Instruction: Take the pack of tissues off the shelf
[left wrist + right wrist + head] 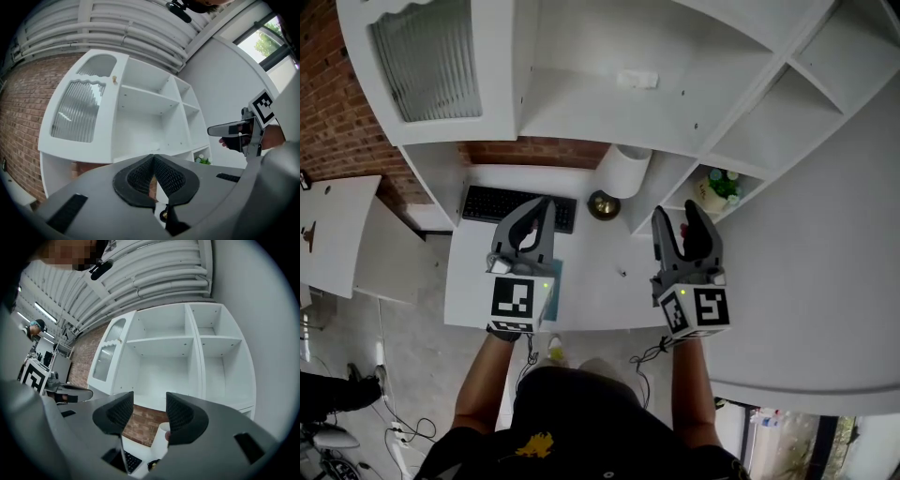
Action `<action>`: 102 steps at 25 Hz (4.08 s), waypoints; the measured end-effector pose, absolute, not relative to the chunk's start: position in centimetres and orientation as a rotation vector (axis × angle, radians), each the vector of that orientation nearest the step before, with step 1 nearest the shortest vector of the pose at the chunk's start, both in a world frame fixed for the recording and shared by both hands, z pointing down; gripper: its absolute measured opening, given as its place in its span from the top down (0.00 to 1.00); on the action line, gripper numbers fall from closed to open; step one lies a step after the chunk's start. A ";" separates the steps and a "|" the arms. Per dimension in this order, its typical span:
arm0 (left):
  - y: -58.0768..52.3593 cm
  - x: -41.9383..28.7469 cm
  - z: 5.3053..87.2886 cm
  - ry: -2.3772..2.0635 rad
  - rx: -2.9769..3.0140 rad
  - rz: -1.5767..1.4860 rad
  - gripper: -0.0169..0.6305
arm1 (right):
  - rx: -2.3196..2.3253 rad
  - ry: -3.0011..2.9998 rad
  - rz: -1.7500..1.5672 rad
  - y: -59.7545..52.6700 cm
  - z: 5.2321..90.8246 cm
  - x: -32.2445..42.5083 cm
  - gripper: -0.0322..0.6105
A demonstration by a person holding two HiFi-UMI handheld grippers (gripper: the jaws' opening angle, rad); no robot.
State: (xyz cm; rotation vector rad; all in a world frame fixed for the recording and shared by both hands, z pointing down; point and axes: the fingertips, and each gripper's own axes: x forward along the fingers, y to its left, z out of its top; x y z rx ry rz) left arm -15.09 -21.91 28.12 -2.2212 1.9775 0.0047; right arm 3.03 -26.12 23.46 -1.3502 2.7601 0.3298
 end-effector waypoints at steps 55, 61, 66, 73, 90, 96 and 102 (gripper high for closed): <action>-47.5 -17.9 16.3 1.844 -2.234 0.037 0.95 | -1.438 3.136 0.342 -57.4 20.7 -8.4 0.65; -49.0 -18.1 16.6 1.839 -2.243 0.035 0.95 | -1.522 3.178 0.325 -60.3 21.7 -9.0 0.65; -49.5 -18.5 17.1 1.837 -2.240 0.018 0.95 | -1.534 3.201 0.322 -61.4 22.3 -9.5 0.65; -50.1 -18.5 17.2 1.828 -2.265 -0.002 0.95 | -1.576 3.232 0.206 -63.4 23.2 -9.8 0.65; -50.3 -18.6 17.4 1.840 -2.266 -0.002 0.95 | -1.560 3.236 -0.026 -64.3 24.1 -9.2 0.68; -50.2 -18.1 17.6 1.826 -2.276 -0.007 0.95 | -1.601 3.245 0.020 -64.2 24.2 -9.3 0.71; -50.2 -18.2 17.6 1.837 -2.277 -0.010 0.95 | -1.572 3.248 0.010 -64.1 24.2 -9.4 0.79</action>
